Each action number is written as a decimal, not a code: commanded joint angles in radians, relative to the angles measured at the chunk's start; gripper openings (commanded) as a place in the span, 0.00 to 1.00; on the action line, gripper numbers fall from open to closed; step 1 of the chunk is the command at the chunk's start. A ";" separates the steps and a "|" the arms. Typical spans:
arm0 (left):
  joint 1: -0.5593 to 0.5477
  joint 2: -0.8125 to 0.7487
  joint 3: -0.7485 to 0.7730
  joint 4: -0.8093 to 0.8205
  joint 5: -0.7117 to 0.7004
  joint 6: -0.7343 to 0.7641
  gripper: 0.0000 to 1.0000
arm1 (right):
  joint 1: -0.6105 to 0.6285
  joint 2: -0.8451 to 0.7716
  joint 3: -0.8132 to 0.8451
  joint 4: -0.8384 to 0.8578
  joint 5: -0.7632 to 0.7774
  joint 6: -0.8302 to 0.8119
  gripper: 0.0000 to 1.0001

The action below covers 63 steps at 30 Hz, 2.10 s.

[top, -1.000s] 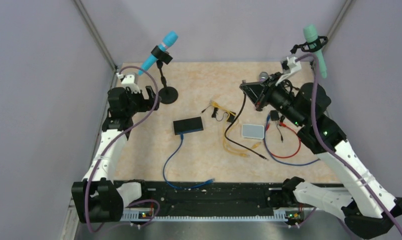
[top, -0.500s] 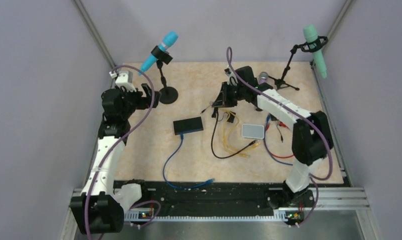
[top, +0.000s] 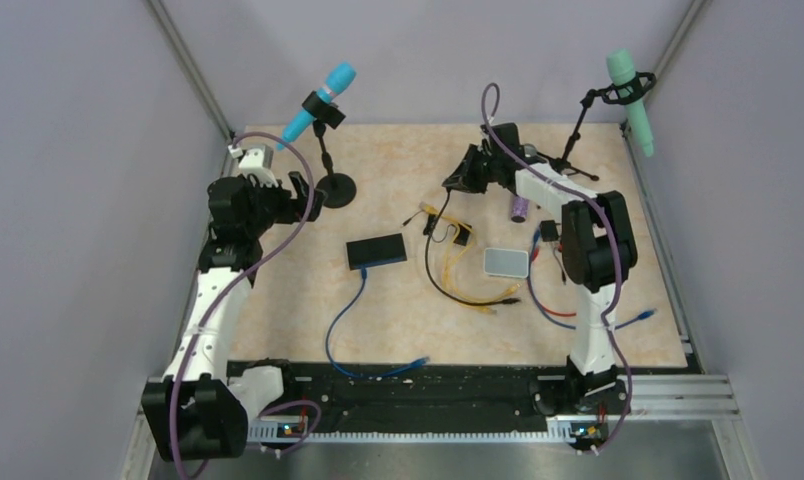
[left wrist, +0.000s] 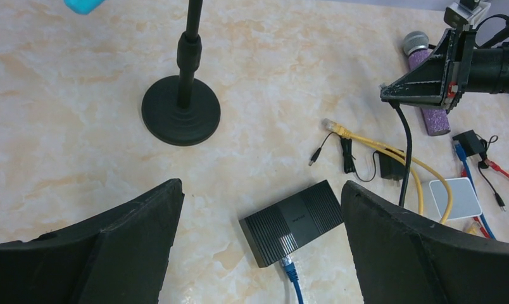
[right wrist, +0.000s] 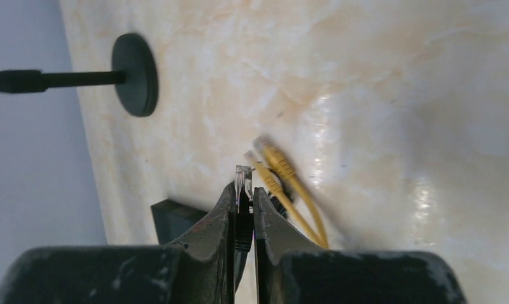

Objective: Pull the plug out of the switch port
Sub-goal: Place the connector at the center of the board, then pull the connector from the switch port.

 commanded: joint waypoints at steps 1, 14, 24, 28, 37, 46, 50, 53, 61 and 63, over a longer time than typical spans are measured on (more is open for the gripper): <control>0.006 0.007 0.013 -0.009 0.004 0.027 0.99 | -0.010 0.019 -0.001 0.061 0.070 0.036 0.12; 0.006 -0.059 -0.060 0.064 -0.159 0.015 0.99 | -0.026 -0.203 -0.050 -0.094 0.144 -0.206 0.54; 0.006 -0.057 -0.078 0.109 -0.314 -0.072 0.99 | -0.038 -0.605 -0.563 -0.058 0.026 -0.206 0.53; 0.005 -0.030 -0.062 0.081 -0.339 -0.093 0.99 | -0.039 -0.706 -0.706 -0.054 0.028 -0.206 0.50; 0.006 -0.066 -0.104 0.168 -0.369 -0.125 0.99 | -0.020 -0.603 -0.768 -0.052 -0.022 -0.211 0.36; 0.006 -0.050 -0.077 0.140 -0.324 -0.080 0.99 | 0.108 -0.499 -0.779 -0.032 0.059 -0.163 0.30; 0.006 -0.059 -0.094 0.162 -0.302 -0.082 0.99 | 0.144 -0.524 -0.819 -0.015 0.086 -0.113 0.29; 0.006 -0.060 -0.102 0.171 -0.280 -0.077 0.99 | 0.167 -0.523 -0.846 -0.020 0.094 -0.096 0.29; 0.006 -0.057 -0.131 0.192 -0.239 -0.064 0.99 | 0.258 -0.571 -0.863 -0.015 0.110 -0.068 0.29; 0.006 -0.053 -0.133 0.192 -0.232 -0.064 0.99 | 0.261 -0.603 -0.855 -0.021 0.138 -0.061 0.29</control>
